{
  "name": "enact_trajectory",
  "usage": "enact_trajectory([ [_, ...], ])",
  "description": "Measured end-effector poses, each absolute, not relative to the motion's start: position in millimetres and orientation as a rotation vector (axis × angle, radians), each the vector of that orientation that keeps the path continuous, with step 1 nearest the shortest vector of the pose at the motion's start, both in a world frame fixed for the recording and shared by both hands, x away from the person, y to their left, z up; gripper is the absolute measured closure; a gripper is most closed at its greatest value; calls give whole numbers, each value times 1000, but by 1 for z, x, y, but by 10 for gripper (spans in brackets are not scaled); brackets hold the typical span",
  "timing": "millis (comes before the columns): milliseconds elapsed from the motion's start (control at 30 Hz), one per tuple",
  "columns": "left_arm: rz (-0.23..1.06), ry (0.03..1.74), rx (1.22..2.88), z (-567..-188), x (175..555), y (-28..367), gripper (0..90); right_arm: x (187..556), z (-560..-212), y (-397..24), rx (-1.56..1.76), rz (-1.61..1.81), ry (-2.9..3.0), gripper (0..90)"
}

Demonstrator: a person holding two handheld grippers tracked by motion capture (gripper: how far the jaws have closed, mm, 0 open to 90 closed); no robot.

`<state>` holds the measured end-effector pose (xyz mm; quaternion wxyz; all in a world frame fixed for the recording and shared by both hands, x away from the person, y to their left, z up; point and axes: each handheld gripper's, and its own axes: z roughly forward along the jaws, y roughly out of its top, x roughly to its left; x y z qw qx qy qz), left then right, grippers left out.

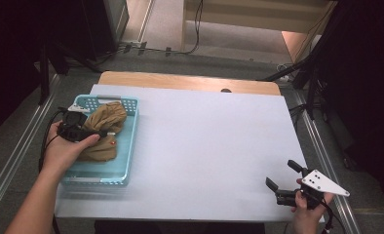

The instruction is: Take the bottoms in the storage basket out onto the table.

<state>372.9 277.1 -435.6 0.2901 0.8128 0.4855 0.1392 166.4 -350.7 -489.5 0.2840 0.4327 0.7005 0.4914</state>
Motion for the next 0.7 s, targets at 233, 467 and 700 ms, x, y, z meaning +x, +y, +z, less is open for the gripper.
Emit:
enact_trajectory([
  [233,304,1211,2246,-438,370,271,49,167,-490,-350,1161,1311,1877,0],
  [467,293,1160,2458,-454,368,256,0,167,-490,-350,1164,1310,1880,0],
  [700,197,1209,2581,-473,373,251,0,168,-491,-351,1176,1305,1883,0],
])
